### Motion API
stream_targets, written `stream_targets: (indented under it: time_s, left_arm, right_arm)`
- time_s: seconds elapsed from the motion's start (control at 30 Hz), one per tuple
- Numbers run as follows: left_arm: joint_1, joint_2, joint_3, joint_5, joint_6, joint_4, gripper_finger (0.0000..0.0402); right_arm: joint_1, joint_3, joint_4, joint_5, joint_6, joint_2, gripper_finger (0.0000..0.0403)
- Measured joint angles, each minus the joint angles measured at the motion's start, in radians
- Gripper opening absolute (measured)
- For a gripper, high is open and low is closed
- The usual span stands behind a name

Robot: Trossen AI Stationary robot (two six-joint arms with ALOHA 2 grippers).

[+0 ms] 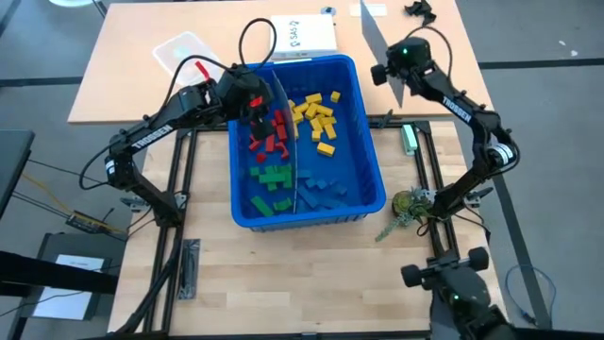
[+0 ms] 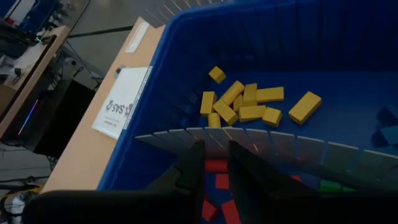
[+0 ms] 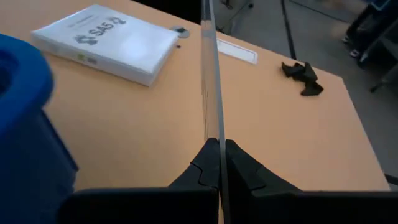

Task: Sort Items/Unsort Items

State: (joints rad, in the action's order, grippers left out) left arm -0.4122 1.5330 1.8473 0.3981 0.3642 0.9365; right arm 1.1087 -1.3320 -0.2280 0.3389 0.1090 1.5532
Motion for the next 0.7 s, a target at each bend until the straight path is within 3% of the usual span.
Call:
stream_targets:
  time_s: [0.27,0.7]
  left_arm:
    - [0.000,0.000,0.000,0.000,0.009,-0.003,0.0074]
    - [0.000,0.000,0.000,-0.002,0.018,-0.009,0.0074]
  right_arm:
    - [0.026,0.206,0.216,0.113,0.033,0.000,0.0003]
    - [0.088,0.380,0.471,0.084,0.026,0.015,0.0004]
